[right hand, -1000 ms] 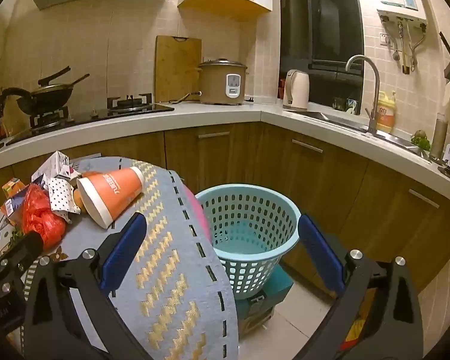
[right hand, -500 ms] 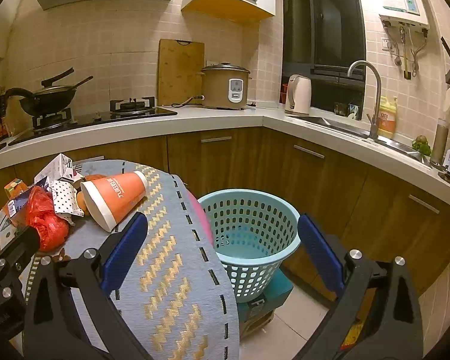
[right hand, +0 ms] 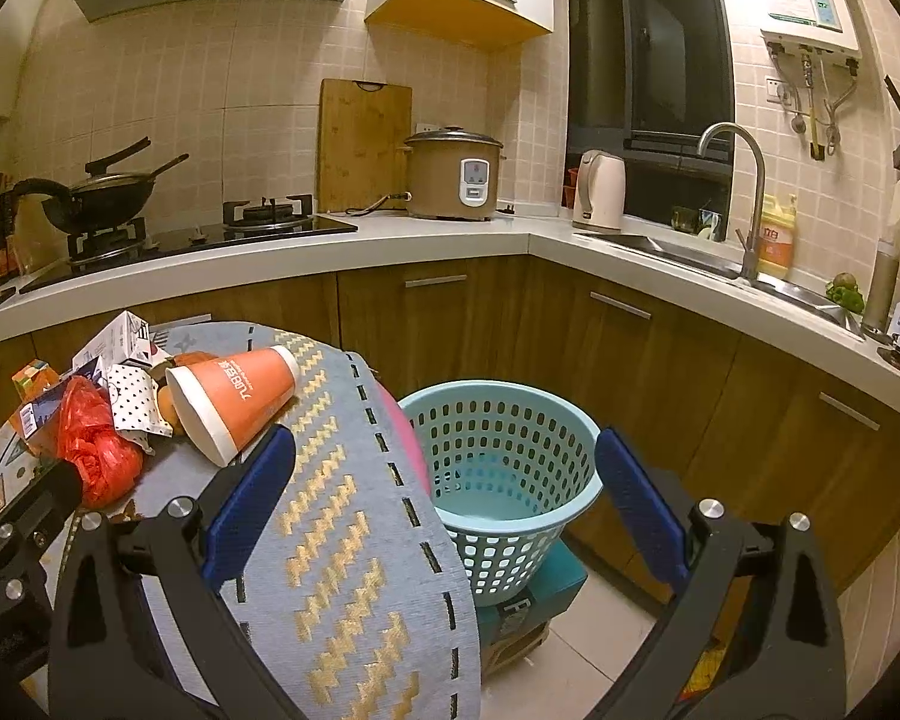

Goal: Collect trash

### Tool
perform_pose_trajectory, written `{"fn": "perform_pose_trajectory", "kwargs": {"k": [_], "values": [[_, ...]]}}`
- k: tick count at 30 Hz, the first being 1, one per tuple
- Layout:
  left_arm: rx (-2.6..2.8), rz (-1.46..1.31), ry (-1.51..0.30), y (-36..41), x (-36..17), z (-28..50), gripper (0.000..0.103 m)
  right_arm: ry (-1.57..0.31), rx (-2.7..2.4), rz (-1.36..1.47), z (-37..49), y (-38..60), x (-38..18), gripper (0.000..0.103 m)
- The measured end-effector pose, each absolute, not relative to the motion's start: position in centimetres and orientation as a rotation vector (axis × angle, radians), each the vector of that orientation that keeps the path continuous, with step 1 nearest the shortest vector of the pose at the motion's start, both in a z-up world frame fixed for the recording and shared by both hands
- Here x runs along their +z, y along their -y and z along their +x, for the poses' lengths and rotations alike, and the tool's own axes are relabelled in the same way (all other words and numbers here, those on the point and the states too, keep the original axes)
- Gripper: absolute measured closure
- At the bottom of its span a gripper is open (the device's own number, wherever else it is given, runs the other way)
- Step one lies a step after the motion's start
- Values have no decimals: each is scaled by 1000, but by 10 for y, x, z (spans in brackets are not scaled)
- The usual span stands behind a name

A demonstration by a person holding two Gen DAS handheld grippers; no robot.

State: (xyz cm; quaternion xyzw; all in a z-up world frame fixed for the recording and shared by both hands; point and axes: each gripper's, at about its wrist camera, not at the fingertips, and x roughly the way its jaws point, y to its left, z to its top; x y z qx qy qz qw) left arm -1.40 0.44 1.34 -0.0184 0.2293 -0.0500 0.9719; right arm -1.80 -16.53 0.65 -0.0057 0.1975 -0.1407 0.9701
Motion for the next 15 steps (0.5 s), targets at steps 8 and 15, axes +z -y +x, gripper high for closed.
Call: {"fn": "perform_pose_trajectory", "kwargs": {"k": [8, 15], "values": [[-103, -48, -459, -8, 13, -15, 7, -399, -283, -11, -19, 166, 7, 10], [-96, -54, -453, -11, 13, -16, 7, -410, -281, -3, -18, 166, 6, 12]]}}
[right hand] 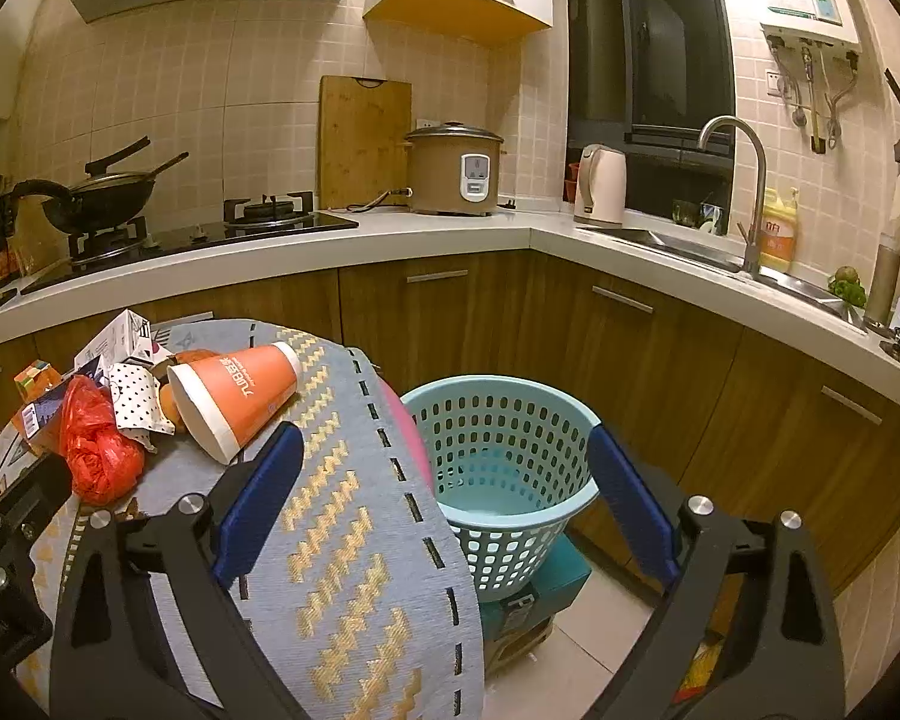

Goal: Collect trash

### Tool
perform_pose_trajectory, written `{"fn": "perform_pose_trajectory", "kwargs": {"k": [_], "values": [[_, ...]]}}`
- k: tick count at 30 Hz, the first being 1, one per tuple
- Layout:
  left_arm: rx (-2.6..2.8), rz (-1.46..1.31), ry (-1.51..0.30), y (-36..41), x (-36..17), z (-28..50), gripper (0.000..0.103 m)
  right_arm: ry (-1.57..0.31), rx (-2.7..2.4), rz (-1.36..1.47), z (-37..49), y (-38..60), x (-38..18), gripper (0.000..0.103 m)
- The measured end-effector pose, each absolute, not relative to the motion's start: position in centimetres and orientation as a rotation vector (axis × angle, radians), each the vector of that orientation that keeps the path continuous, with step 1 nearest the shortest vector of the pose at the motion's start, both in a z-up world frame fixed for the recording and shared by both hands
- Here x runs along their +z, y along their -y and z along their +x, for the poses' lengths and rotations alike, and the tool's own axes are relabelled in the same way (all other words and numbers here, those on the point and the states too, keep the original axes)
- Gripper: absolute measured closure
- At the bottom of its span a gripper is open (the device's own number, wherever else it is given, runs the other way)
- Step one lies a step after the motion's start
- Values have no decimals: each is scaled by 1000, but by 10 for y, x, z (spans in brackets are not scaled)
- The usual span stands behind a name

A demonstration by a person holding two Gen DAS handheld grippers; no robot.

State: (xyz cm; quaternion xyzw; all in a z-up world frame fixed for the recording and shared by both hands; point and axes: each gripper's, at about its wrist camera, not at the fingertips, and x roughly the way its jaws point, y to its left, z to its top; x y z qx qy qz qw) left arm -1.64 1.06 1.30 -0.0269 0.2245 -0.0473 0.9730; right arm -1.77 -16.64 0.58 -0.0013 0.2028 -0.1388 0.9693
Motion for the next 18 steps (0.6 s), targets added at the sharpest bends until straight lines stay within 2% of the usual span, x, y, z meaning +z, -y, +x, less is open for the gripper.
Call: {"fn": "perform_pose_trajectory", "kwargs": {"k": [18], "values": [[-76, -53, -456, -15, 10, -17, 7, -415, -276, -8, -18, 165, 3, 12]]}}
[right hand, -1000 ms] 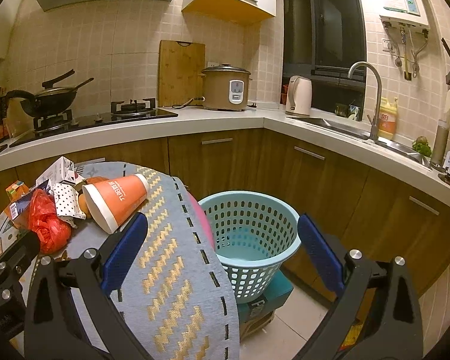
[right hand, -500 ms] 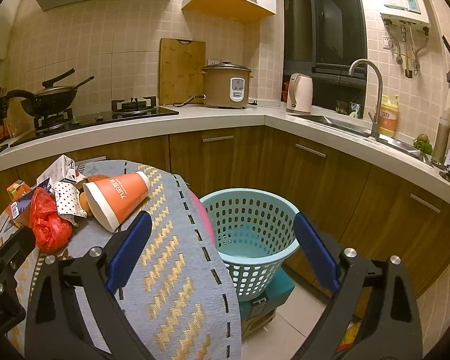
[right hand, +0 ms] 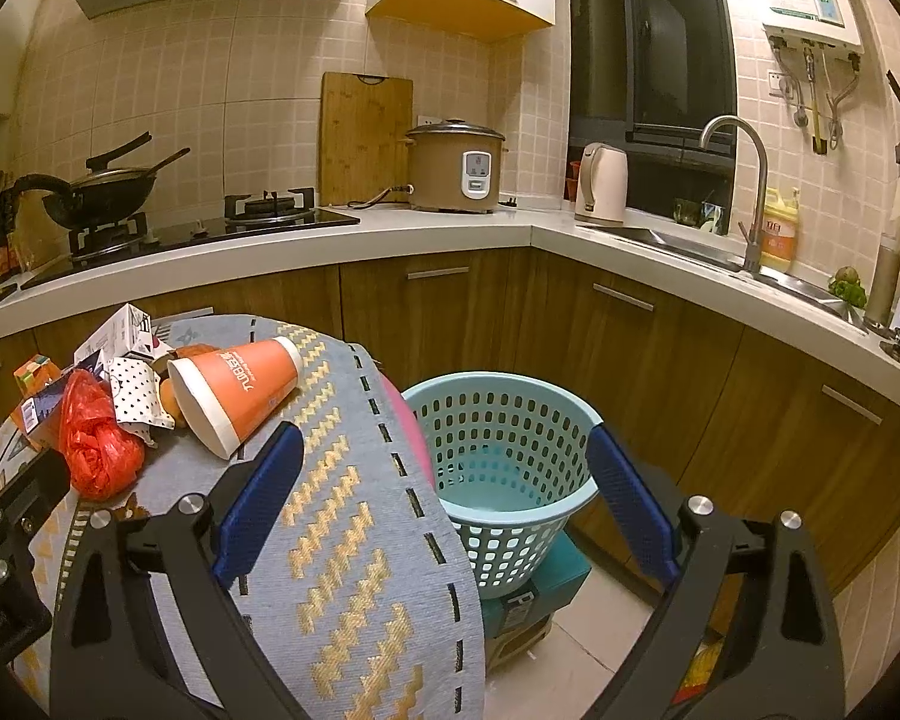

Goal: Collect trash

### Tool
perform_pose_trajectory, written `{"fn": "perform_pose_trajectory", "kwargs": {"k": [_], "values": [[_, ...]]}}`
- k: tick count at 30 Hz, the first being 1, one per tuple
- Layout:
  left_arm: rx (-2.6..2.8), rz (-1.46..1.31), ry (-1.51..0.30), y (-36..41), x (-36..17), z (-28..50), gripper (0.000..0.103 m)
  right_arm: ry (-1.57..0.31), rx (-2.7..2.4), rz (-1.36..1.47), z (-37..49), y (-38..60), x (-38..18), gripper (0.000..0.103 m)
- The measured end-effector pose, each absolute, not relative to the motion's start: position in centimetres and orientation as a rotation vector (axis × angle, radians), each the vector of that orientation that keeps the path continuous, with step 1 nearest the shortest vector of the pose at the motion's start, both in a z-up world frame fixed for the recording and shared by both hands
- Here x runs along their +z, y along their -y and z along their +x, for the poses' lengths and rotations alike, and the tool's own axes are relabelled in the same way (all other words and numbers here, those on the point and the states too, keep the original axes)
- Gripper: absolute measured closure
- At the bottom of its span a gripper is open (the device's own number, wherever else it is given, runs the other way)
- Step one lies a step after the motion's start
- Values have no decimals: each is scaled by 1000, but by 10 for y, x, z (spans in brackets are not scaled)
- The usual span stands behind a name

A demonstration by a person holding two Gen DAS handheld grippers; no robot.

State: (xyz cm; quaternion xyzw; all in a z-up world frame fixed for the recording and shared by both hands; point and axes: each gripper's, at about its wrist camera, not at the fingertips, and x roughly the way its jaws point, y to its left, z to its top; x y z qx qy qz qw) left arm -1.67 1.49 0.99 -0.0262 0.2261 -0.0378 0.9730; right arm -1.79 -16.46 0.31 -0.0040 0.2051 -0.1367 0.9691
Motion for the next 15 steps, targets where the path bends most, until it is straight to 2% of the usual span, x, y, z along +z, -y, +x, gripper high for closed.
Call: {"fn": "perform_pose_trajectory", "kwargs": {"k": [15], "values": [[-21, -58, -447, -24, 10, -14, 7, -428, -265, -23, -14, 157, -2, 12]]}}
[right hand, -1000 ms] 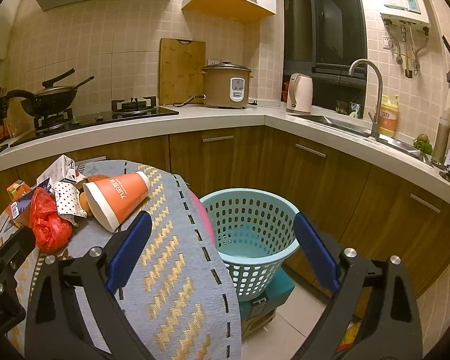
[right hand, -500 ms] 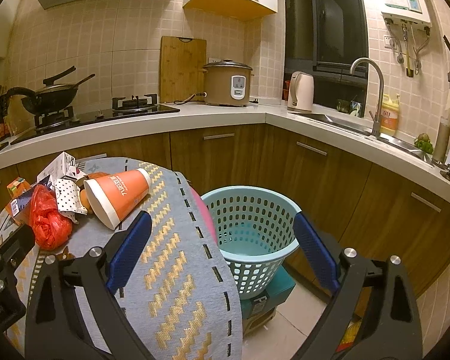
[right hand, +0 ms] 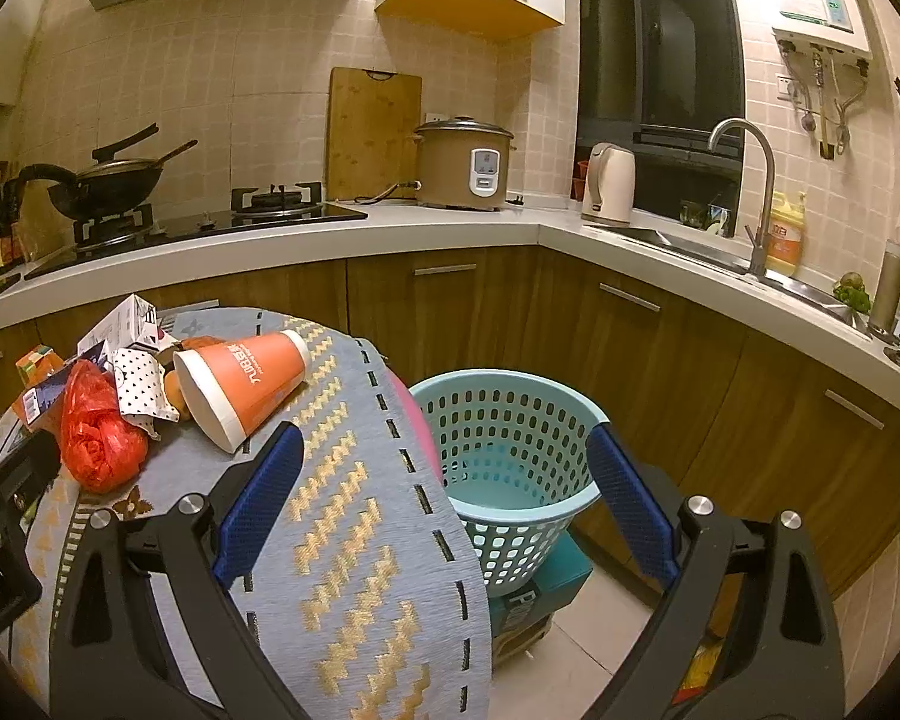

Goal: Collect trash
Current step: 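Grasp the orange paper cup with the right tool while the left tool grasps the red plastic bag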

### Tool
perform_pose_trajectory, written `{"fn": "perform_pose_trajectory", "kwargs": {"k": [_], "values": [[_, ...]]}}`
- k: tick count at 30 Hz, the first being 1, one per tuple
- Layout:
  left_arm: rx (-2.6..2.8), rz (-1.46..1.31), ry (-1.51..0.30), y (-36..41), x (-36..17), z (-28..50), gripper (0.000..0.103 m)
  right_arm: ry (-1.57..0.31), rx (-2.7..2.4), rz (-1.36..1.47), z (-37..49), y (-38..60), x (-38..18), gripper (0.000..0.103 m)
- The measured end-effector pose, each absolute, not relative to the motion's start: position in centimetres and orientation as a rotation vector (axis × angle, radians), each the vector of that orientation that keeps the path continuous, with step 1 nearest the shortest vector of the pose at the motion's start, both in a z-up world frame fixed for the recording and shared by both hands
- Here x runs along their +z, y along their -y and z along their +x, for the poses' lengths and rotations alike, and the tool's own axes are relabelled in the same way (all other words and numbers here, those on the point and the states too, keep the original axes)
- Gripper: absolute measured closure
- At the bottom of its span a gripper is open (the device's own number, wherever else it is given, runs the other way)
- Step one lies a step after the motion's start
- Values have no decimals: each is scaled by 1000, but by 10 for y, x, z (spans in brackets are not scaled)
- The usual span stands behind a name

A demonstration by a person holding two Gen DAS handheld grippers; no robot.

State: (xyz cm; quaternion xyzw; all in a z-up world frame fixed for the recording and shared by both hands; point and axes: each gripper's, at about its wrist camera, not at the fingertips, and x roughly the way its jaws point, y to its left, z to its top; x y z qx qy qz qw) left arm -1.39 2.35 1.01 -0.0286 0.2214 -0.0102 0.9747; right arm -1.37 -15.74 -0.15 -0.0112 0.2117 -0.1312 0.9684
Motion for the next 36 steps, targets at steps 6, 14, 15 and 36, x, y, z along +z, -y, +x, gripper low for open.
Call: {"fn": "perform_pose_trajectory", "kwargs": {"k": [6, 14, 15, 36], "values": [[10, -71, -443, -44, 8, -10, 7, -436, -264, -38, -5, 153, -3, 13], [78, -116, -461, -107, 22, 14, 7, -466, -166, -31, 16, 138, 1, 31], [64, -125, -479, -113, 22, 20, 7, -477, -139, -29, 21, 134, 1, 34], [-103, -222, -785, -117, -52, 125, 21, -729, 78, -30, 132, 69, -46, 44]]}}
